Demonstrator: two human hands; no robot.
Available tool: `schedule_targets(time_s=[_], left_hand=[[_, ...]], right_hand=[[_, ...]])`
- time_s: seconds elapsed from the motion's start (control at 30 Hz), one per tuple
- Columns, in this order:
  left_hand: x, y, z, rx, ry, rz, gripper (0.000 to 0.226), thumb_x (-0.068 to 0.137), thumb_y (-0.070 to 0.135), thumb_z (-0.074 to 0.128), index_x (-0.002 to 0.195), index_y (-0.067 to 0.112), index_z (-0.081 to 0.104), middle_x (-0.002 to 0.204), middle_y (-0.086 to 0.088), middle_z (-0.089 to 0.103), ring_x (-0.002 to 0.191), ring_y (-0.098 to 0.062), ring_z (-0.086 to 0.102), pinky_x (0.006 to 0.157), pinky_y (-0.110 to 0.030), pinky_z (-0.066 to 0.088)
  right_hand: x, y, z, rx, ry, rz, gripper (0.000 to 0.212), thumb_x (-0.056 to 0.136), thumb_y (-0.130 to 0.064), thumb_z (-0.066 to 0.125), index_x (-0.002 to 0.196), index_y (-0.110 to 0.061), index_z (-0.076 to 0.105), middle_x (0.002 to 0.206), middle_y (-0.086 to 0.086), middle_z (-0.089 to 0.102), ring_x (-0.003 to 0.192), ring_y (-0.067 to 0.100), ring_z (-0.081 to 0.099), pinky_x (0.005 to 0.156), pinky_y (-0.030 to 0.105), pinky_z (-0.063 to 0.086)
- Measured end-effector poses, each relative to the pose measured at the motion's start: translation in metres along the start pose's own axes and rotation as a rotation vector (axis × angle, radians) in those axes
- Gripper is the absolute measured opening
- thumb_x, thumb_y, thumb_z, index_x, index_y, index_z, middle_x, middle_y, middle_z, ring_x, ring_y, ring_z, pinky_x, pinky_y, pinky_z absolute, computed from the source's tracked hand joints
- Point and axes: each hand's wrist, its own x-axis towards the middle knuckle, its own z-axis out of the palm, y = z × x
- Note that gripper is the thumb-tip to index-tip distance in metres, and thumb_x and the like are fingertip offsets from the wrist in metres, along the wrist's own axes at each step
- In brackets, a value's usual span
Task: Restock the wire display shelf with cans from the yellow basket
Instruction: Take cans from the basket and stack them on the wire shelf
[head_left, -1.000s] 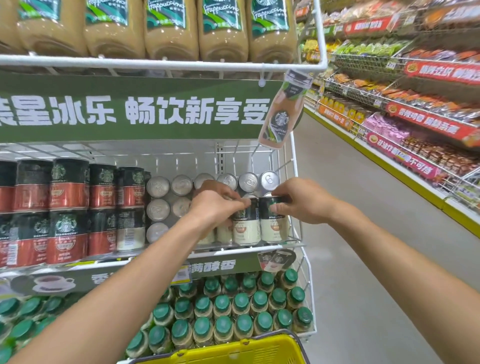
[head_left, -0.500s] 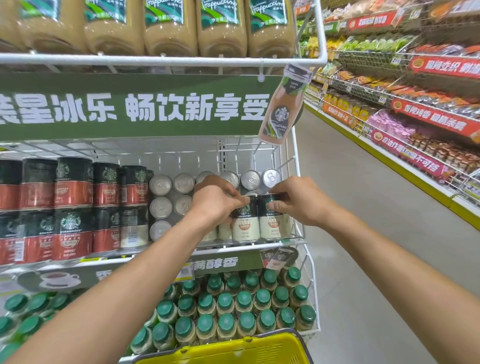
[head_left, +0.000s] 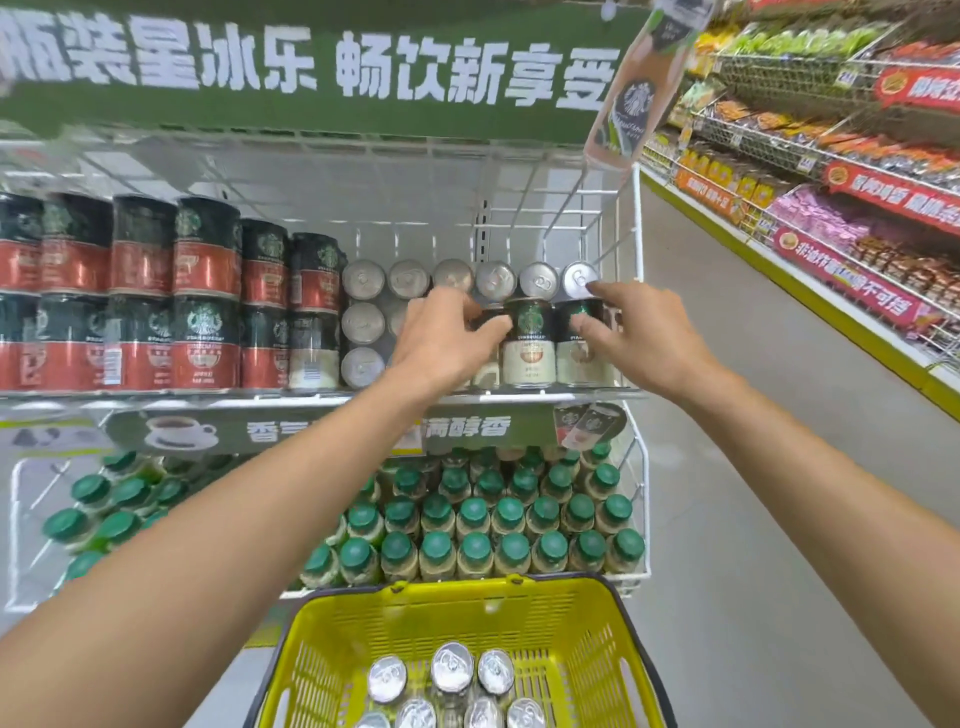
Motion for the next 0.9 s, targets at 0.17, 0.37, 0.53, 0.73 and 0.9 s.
schedule_targets(time_s=[0.17,0.37,0.53,0.73,0.9], left_hand=[[-0.058,-0.029,-0.036,0.365,-0.169,0.230,0.058,0.099,0.060,0.051,0.127,0.012,0.068,0.125,-0.011,0.072,0.120,-0.034,0.063,0.096,-0.050,0.054],[-0.126,-0.062,-0.044,0.595,-0.295,0.324,0.074,0.094,0.075,0.029,0.122,0.012,0.058,0.126,-0.011,0.065,0.116,-0.034,0.060,0.093,-0.052,0.053],[-0.167,-0.098,-0.020,0.610,-0.428,0.291,0.080,0.098,0.071,0.030,0.155,0.015,0.041,0.154,-0.010,0.050,0.141,-0.029,0.047,0.110,-0.049,0.045],[-0.192,-0.138,0.006,0.610,-0.463,0.246,0.078,0.101,0.068,0.031,0.158,0.015,0.036,0.156,-0.010,0.049,0.142,-0.029,0.046,0.109,-0.047,0.045],[-0.231,-0.188,0.043,0.587,-0.564,0.225,0.075,0.098,0.070,0.030,0.149,0.017,0.046,0.148,-0.008,0.055,0.137,-0.027,0.050,0.108,-0.043,0.045]], right_hand=[[-0.038,-0.030,0.001,-0.144,-0.086,-0.048,0.061,0.102,-0.059,0.046,0.135,-0.007,0.053,0.136,0.015,0.058,0.125,0.037,0.056,0.098,0.050,0.051],[-0.107,-0.053,0.030,-0.149,-0.182,-0.056,0.080,0.099,-0.071,0.033,0.160,-0.019,0.027,0.168,0.009,0.026,0.154,0.030,0.028,0.117,0.053,0.036],[-0.160,-0.053,0.070,-0.169,-0.381,-0.053,0.085,0.099,-0.070,0.033,0.165,-0.020,0.015,0.172,0.011,0.012,0.158,0.031,0.014,0.125,0.051,0.025],[-0.194,-0.042,0.112,-0.150,-0.429,-0.065,0.085,0.099,-0.071,0.033,0.165,-0.020,0.014,0.172,0.009,0.011,0.159,0.029,0.011,0.124,0.047,0.024],[-0.244,-0.014,0.157,-0.105,-0.488,-0.099,0.083,0.099,-0.070,0.034,0.164,-0.020,0.018,0.171,0.007,0.018,0.157,0.025,0.018,0.123,0.043,0.026]])
